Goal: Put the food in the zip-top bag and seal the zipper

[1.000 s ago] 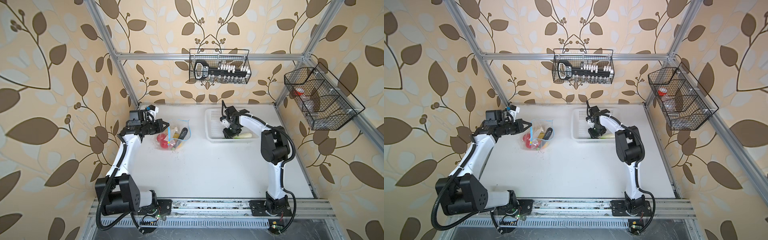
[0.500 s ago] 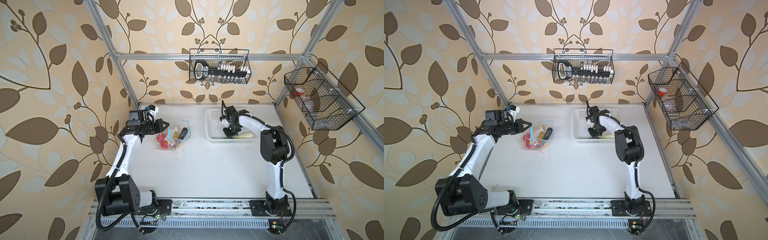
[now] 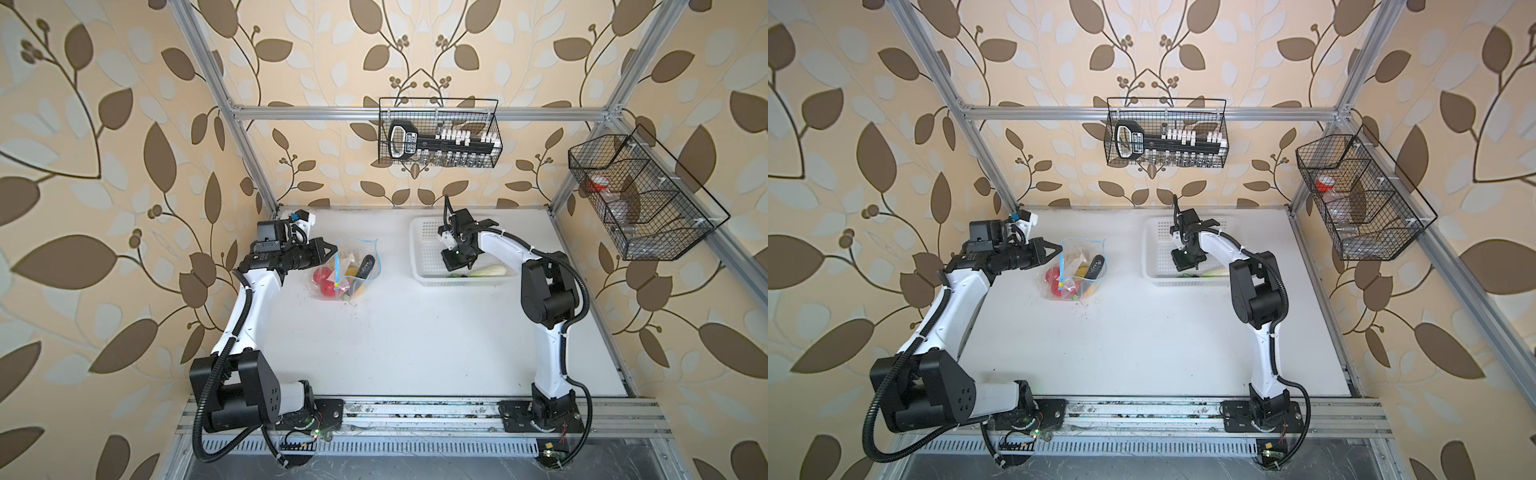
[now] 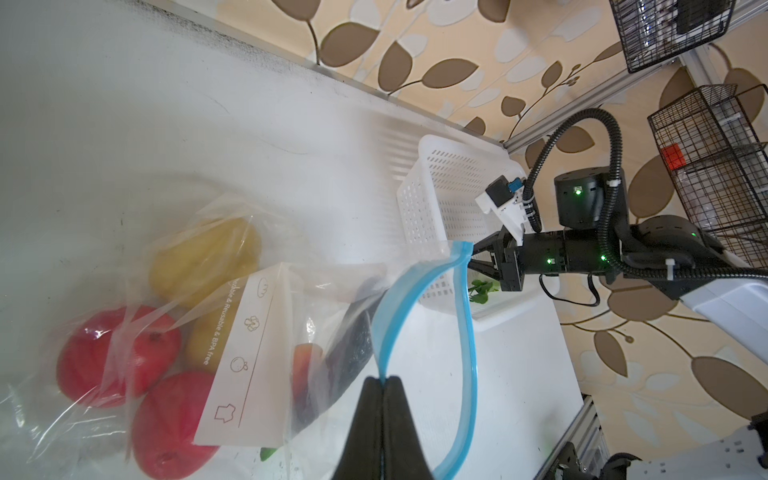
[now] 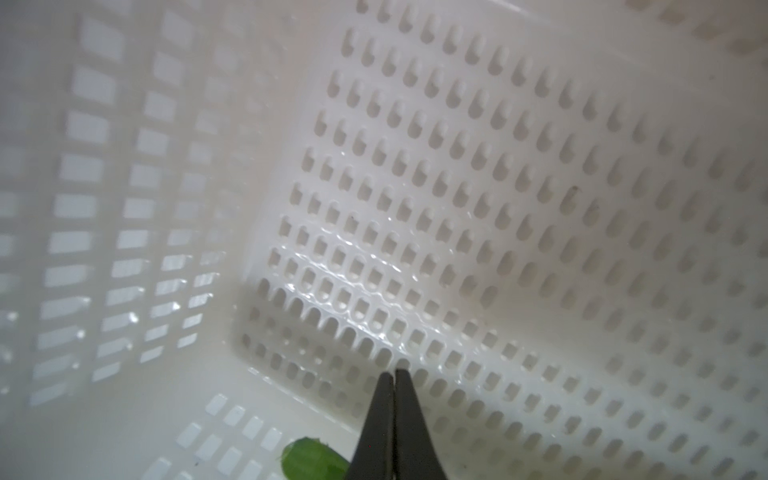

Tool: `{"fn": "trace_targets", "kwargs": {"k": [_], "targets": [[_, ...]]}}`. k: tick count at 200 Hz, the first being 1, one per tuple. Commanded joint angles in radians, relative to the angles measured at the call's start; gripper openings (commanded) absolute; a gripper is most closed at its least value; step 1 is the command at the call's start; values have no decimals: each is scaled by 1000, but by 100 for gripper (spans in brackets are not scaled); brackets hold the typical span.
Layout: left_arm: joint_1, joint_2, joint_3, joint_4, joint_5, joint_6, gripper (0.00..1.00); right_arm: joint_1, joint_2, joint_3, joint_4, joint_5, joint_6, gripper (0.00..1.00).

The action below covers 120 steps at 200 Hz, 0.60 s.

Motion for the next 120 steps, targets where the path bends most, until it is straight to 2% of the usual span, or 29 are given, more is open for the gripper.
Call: {"fn": "trace_targets", "kwargs": {"k": [1,26,38,54,65,79,89,100,120], "targets": [[12,-39,-7,16,15,-2,0,-5,-71,10,79,-110,61,0],[13,-39,-9,18,16,-4,0,-5,-87,36,68,-109,76,0],[13,-40,-9,17,17,-4,0,-2,-82,72,0,-67,56,0],[15,-41,-11,19,18,-3,0,4,-94,86,-61,52,46,21],[14,-39,-12,21,19,-4,0,2,-107,82,-96,123,56,32],[16,-39,-12,23,20,-4,0,-7,-123,79,-151,192,91,41],[16,-36,-12,21,23,-4,0,-15,-142,58,-167,241,132,50],[16,-36,-11,22,27,-4,0,-24,-171,20,-162,289,199,65],[16,-34,-9,21,30,-3,0,-36,-237,-89,-87,311,327,89]]}}
